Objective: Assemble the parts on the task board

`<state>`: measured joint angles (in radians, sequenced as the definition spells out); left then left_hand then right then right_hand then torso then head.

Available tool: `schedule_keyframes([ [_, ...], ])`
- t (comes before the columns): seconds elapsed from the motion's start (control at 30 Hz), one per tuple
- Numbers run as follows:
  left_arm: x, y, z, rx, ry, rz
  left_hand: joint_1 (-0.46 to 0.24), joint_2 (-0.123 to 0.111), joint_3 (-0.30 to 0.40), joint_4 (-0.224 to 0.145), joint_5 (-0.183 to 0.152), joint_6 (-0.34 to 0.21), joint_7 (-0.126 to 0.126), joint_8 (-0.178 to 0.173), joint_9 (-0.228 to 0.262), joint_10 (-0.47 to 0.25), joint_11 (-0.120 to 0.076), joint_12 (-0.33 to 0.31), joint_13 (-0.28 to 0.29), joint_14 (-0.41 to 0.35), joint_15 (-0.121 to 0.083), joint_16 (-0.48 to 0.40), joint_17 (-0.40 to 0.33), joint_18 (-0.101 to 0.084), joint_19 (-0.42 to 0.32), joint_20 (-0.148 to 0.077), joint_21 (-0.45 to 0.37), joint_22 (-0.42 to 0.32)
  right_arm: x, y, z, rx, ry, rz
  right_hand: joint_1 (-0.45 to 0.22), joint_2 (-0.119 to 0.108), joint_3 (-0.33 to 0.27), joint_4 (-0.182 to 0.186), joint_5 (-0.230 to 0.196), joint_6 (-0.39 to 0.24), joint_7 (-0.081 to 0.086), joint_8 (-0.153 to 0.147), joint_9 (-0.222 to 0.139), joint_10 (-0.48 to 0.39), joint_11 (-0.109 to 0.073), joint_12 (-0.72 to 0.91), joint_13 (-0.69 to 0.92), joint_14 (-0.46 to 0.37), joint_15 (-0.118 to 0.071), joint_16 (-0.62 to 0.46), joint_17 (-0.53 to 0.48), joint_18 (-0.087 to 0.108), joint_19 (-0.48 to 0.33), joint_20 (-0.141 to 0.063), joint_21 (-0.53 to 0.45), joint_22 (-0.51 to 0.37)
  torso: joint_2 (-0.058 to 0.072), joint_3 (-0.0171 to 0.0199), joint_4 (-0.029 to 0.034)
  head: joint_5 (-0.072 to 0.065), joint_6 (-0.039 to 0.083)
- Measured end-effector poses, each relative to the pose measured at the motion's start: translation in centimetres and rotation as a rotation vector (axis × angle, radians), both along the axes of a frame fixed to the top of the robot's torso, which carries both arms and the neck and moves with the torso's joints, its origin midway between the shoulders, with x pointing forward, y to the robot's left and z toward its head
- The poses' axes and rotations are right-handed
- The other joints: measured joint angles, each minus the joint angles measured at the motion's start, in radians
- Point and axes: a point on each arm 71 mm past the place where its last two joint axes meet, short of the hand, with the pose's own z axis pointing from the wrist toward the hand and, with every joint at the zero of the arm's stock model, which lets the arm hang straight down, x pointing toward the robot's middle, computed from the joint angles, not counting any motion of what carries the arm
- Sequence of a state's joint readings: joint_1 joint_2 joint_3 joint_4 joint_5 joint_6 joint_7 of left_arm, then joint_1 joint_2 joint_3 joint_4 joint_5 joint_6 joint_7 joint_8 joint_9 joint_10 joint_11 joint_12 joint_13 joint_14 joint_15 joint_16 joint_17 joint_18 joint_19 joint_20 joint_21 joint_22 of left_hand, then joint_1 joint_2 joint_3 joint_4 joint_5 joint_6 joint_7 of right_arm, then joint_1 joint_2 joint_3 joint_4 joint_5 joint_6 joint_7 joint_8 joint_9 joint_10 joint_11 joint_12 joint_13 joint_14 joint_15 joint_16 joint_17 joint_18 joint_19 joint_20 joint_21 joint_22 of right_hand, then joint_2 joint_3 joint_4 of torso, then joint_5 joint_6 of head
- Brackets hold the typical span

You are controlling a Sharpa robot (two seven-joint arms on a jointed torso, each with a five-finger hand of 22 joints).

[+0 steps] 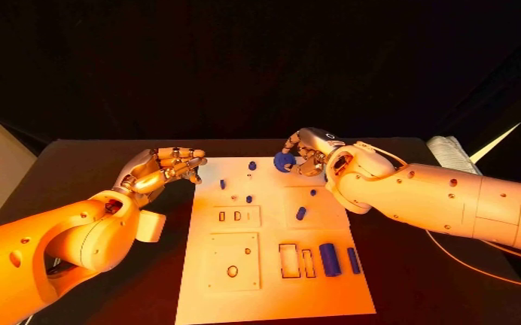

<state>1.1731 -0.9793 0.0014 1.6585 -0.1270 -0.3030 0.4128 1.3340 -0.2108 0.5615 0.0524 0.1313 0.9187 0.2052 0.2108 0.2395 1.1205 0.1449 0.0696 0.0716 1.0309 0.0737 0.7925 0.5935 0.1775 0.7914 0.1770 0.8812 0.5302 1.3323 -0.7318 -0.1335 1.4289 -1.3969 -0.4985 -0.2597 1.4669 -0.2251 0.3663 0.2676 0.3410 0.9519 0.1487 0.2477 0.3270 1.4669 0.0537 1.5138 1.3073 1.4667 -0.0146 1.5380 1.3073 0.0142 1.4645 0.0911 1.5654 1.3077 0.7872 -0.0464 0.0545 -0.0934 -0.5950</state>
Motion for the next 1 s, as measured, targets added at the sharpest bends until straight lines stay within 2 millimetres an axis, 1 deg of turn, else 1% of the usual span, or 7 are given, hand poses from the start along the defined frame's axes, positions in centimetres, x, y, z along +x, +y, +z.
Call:
schedule_keyframes([
  [0.17, 0.0, -0.1, 0.0, 0.0, 0.001, -0.002, 0.0, 0.0, 0.003, -0.003, 0.0, 0.0, 0.0, 0.0, 0.0, 0.0, 0.0, 0.0, 0.0, 0.0, 0.0, 0.0, 0.0, 0.0, -0.003, 0.003, 0.0, 0.0, -0.6, 2.8, 0.0, 0.0, -0.025, 0.059, 0.0, 0.0, 0.006, -0.002, 0.0, 0.001, -0.001, -0.001, 0.0, 0.0, 0.0, 0.0, 0.001, 0.0, 0.0, 0.0, 0.0, 0.0, 0.0, 0.0, 0.0, 0.0, 0.001, 0.0006, -0.0007, 0.005, 0.002],
  [0.23, 0.0, -0.1, 0.0, -0.001, 0.001, -0.002, 0.0, 0.0, 0.003, -0.003, 0.0, 0.0, 0.0, 0.0, 0.0, 0.0, 0.0, 0.0, 0.0, 0.0, 0.0, 0.0, 0.0, 0.0, -0.003, 0.003, 0.0, 0.0, -0.7, 3.7, 0.0, -0.001, -0.029, 0.075, -0.003, -0.003, 0.011, -0.002, 0.0, 0.001, -0.001, -0.001, 0.0, 0.0, 0.0, 0.0, 0.001, -0.003, -0.003, 0.0, 0.001, 0.0, 0.0, 0.0, 0.0, 0.0, 0.001, 0.0006, 0.0, 0.005, 0.002],
  [0.4, 0.0, -0.1, 0.0, -0.001, 0.001, -0.003, 0.0, 0.0, 0.003, -0.003, 0.0, 0.0, 0.0, 0.0, 0.0, 0.0, 0.0, 0.0, 0.0, 0.0, 0.0, 0.0, 0.0, 0.0, -0.003, 0.003, 0.0, 0.001, -0.7, 5.5, -0.4, -0.011, -0.035, 0.099, -0.003, -0.003, 0.012, -0.001, -0.001, 0.001, -0.001, 0.0, -0.001, 0.0, 0.0, 0.0, 0.001, -0.003, -0.003, 0.0, 0.001, 0.0, 0.0, 0.0, 0.0, 0.0, 0.002, 0.0007, 0.0026, 0.007, 0.001],
  [0.53, 0.0, -0.2, 0.0, -0.001, 0.002, -0.004, 0.0, 0.0, 0.003, -0.003, 0.0, 0.0, 0.0, 0.0, 0.0, 0.0, 0.0, 0.0, 0.0, 0.0, 0.0, 0.0, -0.001, 0.0, -0.003, 0.003, 0.0, 0.002, -0.6, 6.3, -0.9, -0.023, -0.032, 0.1, -0.007, -0.007, 0.019, -0.005, -0.01, 0.001, -0.001, 0.0, -0.002, 0.0, 0.0, 0.0, 0.001, -0.003, -0.003, 0.0, 0.001, 0.0, 0.0, 0.0, 0.0, 0.0, 0.003, 0.0012, 0.0033, 0.01, 0.0],
  [0.7, -0.1, -0.3, 0.0, -0.002, 0.003, -0.007, 0.0, 0.0, 0.003, -0.003, 0.0, 0.0, 0.0, 0.0, 0.0, 0.0, 0.0, 0.0, 0.0, 0.0, 0.0, 0.0, -0.001, 0.0, -0.003, 0.003, 0.0, 0.002, -0.7, 7.2, -1.7, -0.036, -0.021, 0.102, -0.008, -0.006, 0.022, -0.005, -0.011, 0.002, -0.001, 0.0, -0.004, 0.0, 0.0, 0.0, 0.001, -0.003, -0.003, 0.0, 0.001, 0.0, 0.0, 0.0, 0.0, 0.0, 0.005, 0.0019, 0.0021, 0.014, -0.001],
  [0.83, -0.1, -0.4, 0.0, -0.002, 0.004, -0.01, 0.0, 0.0, 0.003, -0.003, 0.0, 0.0, 0.0, 0.0, 0.0, 0.0, 0.0, 0.0, 0.0, 0.0, 0.0, 0.0, -0.001, 0.0, -0.003, 0.003, 0.0, 0.002, -0.7, 7.9, -2.1, -0.045, -0.016, 0.106, -0.017, -0.007, 0.024, -0.007, -0.011, 0.002, -0.002, 0.0, -0.004, 0.0, 0.0, 0.0, 0.001, -0.003, -0.003, 0.0, 0.001, 0.0, 0.0, 0.0, 0.0, 0.0, 0.005, 0.0024, 0.0019, 0.017, -0.006],
  [1.0, -0.1, -0.5, 0.0, -0.003, 0.004, -0.012, 0.0, 0.0, 0.003, -0.003, 0.0, 0.0, 0.0, 0.0, 0.0, 0.0, 0.0, 0.0, 0.0, 0.0, 0.0, 0.0, -0.001, 0.0, -0.003, 0.003, 0.0, 0.002, -0.5, 8.2, -2.2, -0.057, -0.017, 0.101, -0.018, -0.008, 0.025, -0.008, -0.014, 0.002, -0.002, 0.0, -0.004, 0.0, 0.0, 0.0, 0.001, -0.003, -0.003, 0.0, 0.001, 0.0, 0.0, 0.0, 0.0, 0.0, 0.005, 0.0025, 0.0019, 0.022, -0.013],
])
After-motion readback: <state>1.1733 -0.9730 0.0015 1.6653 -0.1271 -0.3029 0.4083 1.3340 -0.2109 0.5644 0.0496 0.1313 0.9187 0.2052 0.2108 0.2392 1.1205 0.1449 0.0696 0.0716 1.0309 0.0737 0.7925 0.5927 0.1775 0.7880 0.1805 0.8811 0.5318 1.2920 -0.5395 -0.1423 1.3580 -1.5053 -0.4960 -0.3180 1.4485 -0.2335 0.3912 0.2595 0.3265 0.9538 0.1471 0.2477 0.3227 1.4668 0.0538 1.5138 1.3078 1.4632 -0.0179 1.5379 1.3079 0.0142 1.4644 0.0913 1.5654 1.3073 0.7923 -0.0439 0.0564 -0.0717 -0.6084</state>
